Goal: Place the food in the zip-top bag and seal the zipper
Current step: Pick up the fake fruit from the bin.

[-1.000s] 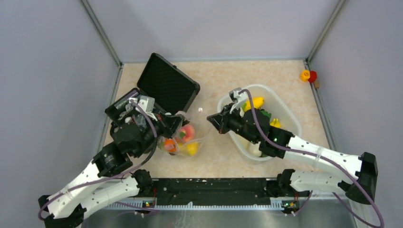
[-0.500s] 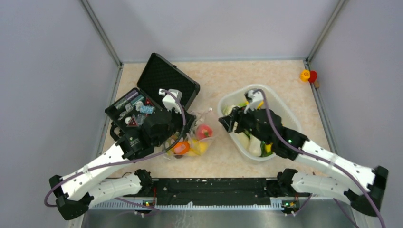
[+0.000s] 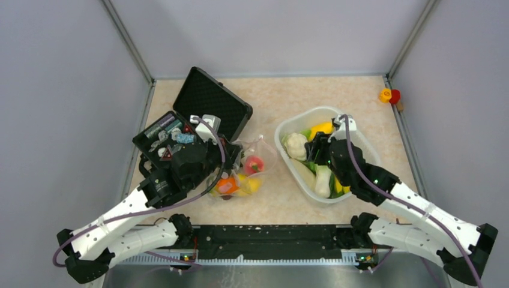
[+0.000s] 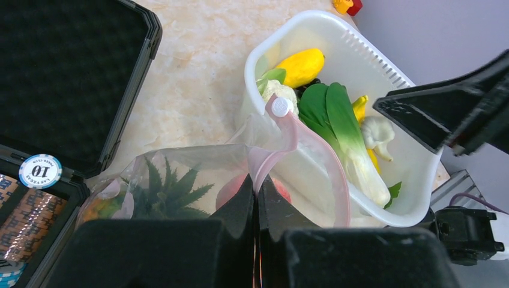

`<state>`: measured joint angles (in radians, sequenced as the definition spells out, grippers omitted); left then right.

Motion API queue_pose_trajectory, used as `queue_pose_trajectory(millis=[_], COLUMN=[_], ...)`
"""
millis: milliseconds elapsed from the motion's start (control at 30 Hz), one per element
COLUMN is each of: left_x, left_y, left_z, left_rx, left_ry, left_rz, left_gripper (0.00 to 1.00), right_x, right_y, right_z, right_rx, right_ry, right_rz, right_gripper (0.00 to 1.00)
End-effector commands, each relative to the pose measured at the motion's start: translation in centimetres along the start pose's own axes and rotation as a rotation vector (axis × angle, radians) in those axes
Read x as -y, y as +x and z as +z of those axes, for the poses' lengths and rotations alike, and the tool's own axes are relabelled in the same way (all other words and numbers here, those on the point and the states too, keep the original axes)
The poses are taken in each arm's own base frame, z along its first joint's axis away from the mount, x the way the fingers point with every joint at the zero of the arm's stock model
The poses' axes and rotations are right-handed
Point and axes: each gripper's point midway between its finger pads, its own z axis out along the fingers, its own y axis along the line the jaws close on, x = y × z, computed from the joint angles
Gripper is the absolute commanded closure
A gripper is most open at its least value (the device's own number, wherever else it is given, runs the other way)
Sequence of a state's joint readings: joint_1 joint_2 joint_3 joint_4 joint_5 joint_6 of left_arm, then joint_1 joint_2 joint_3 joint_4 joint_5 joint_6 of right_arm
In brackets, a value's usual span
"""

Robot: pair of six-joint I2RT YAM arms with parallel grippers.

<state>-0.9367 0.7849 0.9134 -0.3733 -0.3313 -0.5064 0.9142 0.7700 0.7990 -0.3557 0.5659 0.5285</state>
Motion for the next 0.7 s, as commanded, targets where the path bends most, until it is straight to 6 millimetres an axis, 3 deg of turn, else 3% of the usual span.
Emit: queue_pose_trajectory(millis=[0, 133, 433, 667], left_x=[0.4, 0.4, 0.5, 0.4], left_y=[-1.8, -1.9, -1.7, -1.6], left_z=[-0.6, -0.9, -0.9, -0.8], left_rx=[0.082, 0.084, 0.080, 0.080], left_ry=[0.030, 0.032, 0.042, 0.040], left_rz=[-0.024, -0.025, -0.022, -0.019], left_gripper=[1.00, 1.00, 1.00, 1.00], right_x=[3.4, 5.0, 10.1, 11.7], right_y=[1.0, 2.4, 0.1, -0.2], right_z=[1.2, 2.9, 6.5, 8.9], right_rx=[-0.060, -0.072, 0.095, 0.148], right_ry=[0.121, 0.137, 0.321, 0.329], right_rz=[0.011, 0.076, 0.221, 0.338], right_gripper=[0.48, 0.47, 0.46, 0.39])
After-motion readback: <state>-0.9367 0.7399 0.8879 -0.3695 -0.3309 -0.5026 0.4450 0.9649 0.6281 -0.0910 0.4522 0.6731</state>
